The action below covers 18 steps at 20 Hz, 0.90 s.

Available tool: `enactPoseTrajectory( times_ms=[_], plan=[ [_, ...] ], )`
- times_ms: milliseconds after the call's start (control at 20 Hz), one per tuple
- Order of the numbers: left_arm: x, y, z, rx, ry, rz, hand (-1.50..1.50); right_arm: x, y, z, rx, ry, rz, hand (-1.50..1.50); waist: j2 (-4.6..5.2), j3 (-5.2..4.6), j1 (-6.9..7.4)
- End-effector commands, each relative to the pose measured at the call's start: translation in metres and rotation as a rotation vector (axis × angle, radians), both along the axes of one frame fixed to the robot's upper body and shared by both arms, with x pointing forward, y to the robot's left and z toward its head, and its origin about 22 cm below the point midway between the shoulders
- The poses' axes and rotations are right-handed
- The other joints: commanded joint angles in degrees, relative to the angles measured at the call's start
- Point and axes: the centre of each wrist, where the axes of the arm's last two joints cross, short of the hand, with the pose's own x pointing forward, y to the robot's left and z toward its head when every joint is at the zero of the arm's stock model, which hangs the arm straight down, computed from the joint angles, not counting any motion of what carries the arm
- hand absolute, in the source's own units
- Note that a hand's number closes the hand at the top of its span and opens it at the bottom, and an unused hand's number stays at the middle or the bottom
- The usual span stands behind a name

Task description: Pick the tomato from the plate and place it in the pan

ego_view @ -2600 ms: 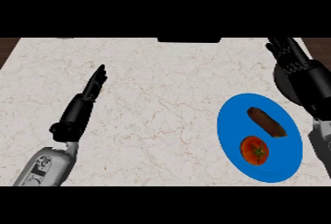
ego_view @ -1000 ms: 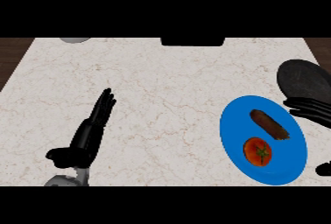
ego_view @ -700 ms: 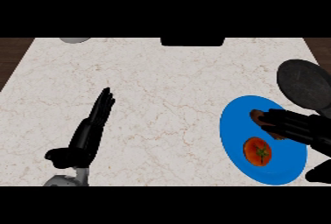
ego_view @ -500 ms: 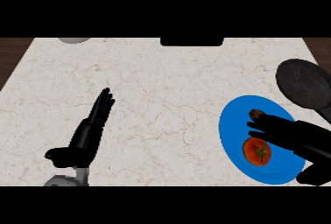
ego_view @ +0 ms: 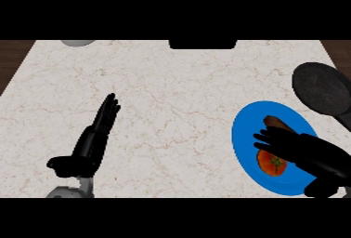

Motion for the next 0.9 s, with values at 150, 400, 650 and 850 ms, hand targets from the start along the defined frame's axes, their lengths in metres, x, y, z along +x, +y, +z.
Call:
enactPoseTrajectory(
  times_ms=[150,400,650,850],
  plan=[
    [-0.011,-0.02,-0.006,0.013,-0.004,0.018,0.0,-0.002,0.004,-0.019,0.046,0.016,-0.02,-1.5,0.0,0.01,0.02],
    [-0.016,-0.002,0.008,-0.008,-0.01,-0.012,0.0,0.008,0.018,-0.012,0.049,0.028,-0.033,-1.5,-0.04,0.0,0.08],
    [0.004,-0.005,-0.005,0.004,-0.014,-0.01,0.0,0.018,0.021,-0.031,0.029,0.037,-0.042,-1.5,0.02,0.0,-0.01],
    [-0.002,0.008,0.0,-0.006,0.002,-0.004,0.0,0.039,0.018,-0.046,-0.014,0.055,-0.072,-1.5,0.05,0.01,0.23]
  ],
)
